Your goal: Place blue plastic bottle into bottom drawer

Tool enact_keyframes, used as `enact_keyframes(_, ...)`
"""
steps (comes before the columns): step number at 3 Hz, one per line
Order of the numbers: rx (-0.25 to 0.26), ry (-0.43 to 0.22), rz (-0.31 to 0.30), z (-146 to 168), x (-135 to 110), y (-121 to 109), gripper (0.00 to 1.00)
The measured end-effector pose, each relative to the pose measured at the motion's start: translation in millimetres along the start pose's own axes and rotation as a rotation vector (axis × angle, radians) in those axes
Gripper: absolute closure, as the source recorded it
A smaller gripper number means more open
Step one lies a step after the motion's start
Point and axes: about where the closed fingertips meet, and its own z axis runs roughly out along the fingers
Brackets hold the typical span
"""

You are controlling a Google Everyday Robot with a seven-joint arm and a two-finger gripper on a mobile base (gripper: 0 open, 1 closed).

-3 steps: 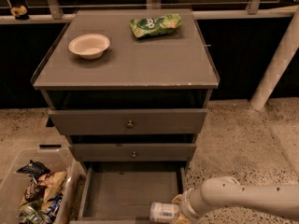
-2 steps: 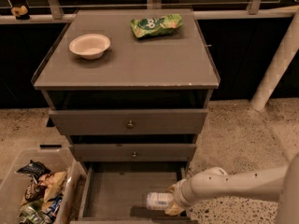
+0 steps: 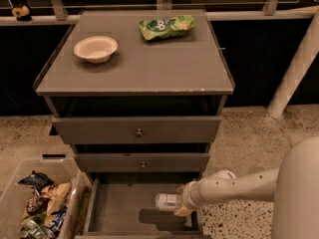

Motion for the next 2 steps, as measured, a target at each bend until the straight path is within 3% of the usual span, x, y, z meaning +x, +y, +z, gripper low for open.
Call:
enact_keyframes(1, -0.013, 0.006, 0.031, 28, 16, 4, 1.0)
enact_keyframes(2, -0.024, 0.018, 0.077, 82, 47, 12, 1.0)
